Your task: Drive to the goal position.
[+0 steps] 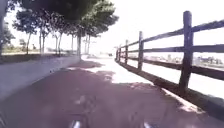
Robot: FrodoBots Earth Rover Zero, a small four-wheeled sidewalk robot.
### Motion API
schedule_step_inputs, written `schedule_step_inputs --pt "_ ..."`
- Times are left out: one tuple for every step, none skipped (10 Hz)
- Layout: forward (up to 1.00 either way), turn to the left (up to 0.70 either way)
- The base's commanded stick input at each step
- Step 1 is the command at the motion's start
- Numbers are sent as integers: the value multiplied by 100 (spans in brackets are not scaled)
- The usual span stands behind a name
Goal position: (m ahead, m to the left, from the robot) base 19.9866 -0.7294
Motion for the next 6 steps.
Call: schedule_step_inputs --pt "100 13" --pt "100 40" --pt "100 40" --pt "100 0" --pt "100 0" --pt "100 0"
